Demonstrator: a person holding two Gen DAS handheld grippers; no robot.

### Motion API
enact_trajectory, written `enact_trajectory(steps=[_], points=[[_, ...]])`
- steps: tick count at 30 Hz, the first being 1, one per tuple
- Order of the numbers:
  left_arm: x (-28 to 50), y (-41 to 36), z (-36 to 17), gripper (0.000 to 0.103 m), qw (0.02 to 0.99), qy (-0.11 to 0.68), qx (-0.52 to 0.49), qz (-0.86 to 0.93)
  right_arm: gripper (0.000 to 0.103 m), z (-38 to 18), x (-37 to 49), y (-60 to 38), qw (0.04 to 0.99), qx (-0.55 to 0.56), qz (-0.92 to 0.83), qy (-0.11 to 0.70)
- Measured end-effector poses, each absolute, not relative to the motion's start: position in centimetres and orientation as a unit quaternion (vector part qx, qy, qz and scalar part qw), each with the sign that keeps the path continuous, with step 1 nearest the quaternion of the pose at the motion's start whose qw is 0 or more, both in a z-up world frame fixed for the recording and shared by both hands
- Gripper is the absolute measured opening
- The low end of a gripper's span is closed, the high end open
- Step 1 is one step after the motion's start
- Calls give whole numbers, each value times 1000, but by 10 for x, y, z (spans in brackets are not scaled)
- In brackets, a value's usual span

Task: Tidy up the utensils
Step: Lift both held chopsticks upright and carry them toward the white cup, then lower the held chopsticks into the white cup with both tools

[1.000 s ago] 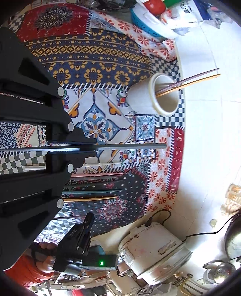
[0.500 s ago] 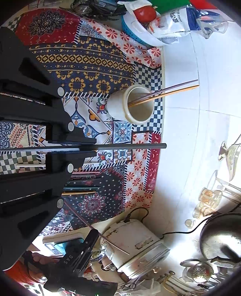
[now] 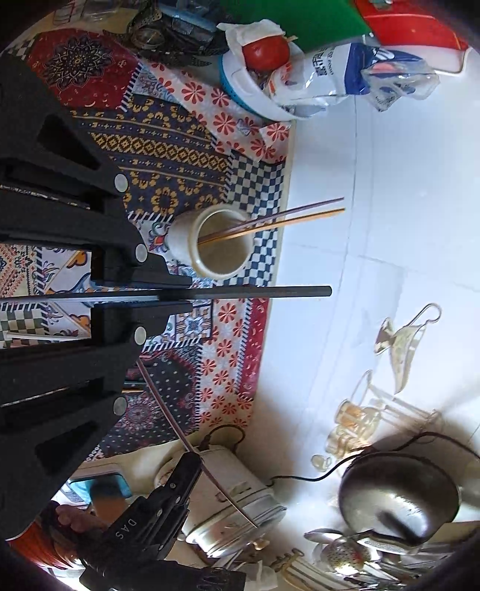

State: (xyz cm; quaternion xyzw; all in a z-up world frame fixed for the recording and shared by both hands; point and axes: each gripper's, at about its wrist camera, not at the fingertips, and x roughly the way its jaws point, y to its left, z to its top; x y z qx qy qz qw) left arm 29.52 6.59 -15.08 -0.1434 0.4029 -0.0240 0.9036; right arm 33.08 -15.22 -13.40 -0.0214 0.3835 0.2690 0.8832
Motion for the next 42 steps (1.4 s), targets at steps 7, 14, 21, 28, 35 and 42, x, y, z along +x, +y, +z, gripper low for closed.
enact_trajectory(steps=[7,14,21,28,35,42], points=[[309,88,-133,4,916,371,-150,7,5,-109,348,-122,884,-31,310,349],[335,112,-119,4,927,331,-170,39,5,-91,369,-93,882,-29,341,324],[369,128,-115,4,936,297,-177,65,5,-88,391,-71,873,-21,371,317],[399,137,-123,4,945,264,-166,97,5,-102,404,-49,855,-26,398,332],[423,143,-151,4,947,250,-170,110,5,-121,416,-35,839,-36,411,354],[434,144,-192,4,943,263,-163,126,5,-141,432,-27,825,-42,413,383]])
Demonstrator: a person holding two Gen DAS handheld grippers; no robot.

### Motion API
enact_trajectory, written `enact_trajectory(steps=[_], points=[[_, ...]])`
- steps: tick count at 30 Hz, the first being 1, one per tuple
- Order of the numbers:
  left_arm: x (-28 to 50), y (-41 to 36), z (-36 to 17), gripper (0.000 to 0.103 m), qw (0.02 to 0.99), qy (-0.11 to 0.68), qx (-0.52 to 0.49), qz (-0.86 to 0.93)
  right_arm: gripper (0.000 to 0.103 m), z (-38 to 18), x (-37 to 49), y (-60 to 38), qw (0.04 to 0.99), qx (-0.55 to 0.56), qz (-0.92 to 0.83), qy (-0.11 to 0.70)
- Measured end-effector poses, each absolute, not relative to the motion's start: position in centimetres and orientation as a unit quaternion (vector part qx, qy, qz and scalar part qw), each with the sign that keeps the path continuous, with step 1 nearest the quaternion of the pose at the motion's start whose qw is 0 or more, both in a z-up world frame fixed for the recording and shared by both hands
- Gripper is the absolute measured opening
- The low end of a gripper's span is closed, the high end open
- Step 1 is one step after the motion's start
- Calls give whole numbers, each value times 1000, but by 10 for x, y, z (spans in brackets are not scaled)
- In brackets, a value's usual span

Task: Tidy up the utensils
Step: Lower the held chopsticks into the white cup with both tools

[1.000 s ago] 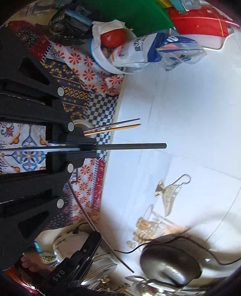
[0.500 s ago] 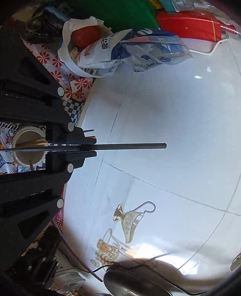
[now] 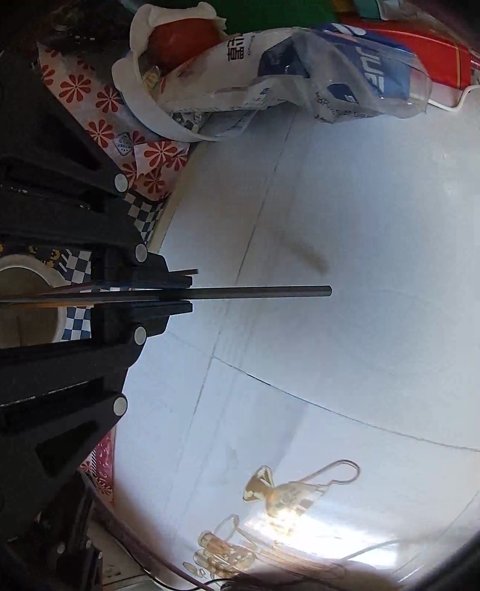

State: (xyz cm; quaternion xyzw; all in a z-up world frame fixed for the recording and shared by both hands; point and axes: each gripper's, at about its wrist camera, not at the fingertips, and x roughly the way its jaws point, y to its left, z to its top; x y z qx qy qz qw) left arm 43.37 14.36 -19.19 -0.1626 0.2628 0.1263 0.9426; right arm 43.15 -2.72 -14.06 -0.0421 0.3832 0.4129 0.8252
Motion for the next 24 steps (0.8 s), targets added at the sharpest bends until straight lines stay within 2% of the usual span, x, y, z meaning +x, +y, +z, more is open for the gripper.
enact_trajectory(steps=[11,24], points=[[425,140,-226,4,931,310,-162,105,5,-176,444,-7,804,-63,409,426],[402,130,-204,4,924,339,-158,75,5,-182,446,8,799,-96,405,434]])
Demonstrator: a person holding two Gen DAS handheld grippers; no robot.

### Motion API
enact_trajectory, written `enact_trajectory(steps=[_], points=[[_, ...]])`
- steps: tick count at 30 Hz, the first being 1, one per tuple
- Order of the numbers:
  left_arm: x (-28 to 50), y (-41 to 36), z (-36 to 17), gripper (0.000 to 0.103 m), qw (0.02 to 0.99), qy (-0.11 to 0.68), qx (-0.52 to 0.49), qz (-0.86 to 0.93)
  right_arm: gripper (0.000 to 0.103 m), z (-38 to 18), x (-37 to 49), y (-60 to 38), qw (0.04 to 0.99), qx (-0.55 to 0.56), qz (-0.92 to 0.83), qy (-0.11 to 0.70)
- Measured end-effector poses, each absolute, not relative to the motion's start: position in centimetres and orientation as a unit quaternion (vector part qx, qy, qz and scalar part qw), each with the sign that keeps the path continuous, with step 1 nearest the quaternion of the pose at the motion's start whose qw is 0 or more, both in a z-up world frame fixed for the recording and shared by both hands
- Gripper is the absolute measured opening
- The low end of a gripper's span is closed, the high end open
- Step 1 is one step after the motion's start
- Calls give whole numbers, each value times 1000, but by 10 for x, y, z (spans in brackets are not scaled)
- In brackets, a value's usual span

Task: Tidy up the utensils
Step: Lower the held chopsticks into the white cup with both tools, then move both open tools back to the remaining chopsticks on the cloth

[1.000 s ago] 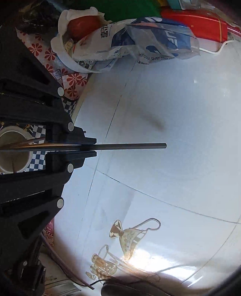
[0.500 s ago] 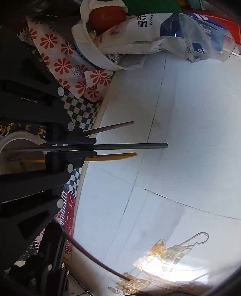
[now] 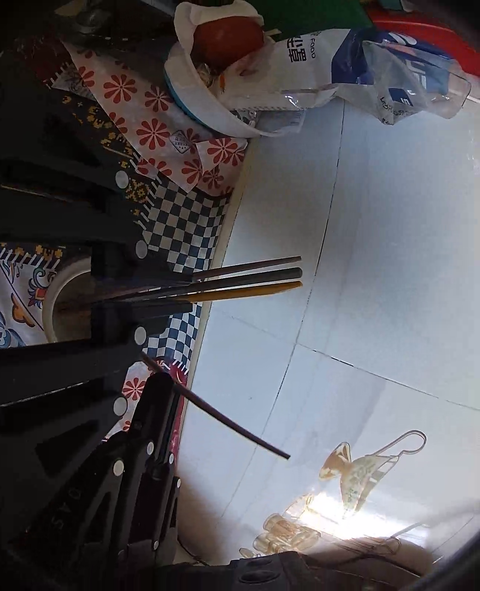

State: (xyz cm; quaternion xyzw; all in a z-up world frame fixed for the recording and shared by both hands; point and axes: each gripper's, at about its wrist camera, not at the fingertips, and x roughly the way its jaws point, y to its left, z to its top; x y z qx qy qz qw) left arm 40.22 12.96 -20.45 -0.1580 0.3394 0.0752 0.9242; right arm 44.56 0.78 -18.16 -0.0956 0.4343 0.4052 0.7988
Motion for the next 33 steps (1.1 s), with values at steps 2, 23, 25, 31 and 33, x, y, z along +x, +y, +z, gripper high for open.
enact_trajectory(steps=[2,23,25,31,33], points=[[396,128,-196,4,926,337,-156,74,5,-178,442,8,799,-102,406,431],[294,83,-114,43,940,316,-100,78,46,-94,353,-72,871,-88,345,338],[287,79,-114,51,939,320,-96,75,49,-92,344,-81,877,-86,335,333],[273,62,-124,62,934,342,-82,60,59,-101,319,-118,895,-77,286,334],[271,55,-130,62,931,353,-77,53,61,-108,314,-131,896,-75,270,344]])
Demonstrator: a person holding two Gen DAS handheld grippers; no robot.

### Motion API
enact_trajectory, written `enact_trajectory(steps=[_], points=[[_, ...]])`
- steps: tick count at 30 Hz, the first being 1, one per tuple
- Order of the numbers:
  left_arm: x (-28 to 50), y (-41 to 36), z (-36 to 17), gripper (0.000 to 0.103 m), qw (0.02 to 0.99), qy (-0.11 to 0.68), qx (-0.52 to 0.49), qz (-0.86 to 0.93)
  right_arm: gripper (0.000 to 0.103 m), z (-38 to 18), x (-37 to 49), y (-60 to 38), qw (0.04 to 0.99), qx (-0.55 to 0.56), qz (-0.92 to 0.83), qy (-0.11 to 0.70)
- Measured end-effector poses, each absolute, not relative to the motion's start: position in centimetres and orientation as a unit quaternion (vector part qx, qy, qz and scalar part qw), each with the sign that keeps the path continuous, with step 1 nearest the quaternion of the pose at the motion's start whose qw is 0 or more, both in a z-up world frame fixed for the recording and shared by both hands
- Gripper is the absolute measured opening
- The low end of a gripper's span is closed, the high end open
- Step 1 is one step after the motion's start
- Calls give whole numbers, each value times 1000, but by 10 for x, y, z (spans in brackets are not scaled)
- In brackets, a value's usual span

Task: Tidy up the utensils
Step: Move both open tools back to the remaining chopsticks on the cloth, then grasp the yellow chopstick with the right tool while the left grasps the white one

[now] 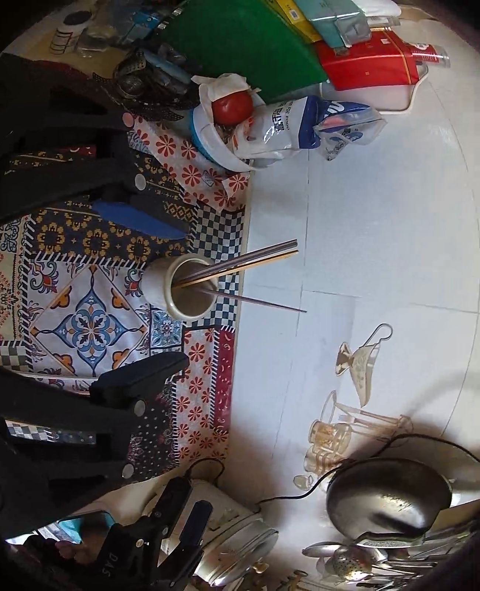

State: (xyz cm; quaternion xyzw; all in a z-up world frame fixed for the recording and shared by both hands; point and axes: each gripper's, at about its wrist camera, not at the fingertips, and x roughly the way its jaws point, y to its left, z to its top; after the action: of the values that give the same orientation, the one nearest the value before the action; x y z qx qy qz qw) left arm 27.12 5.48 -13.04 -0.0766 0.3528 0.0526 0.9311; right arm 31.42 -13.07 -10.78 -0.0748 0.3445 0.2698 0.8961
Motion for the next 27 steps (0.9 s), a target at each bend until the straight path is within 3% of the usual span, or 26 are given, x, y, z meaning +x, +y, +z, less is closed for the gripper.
enact_trajectory(steps=[21,26,27], points=[[264,-22,-275,62,839,542,-28,-41,60,-283,281,-219,823,-27,129,552],[270,-38,-294,61,822,565,-14,-69,36,-304,279,-212,804,-15,144,577],[272,-41,-296,57,820,567,-12,-75,35,-305,277,-209,803,-19,147,578]])
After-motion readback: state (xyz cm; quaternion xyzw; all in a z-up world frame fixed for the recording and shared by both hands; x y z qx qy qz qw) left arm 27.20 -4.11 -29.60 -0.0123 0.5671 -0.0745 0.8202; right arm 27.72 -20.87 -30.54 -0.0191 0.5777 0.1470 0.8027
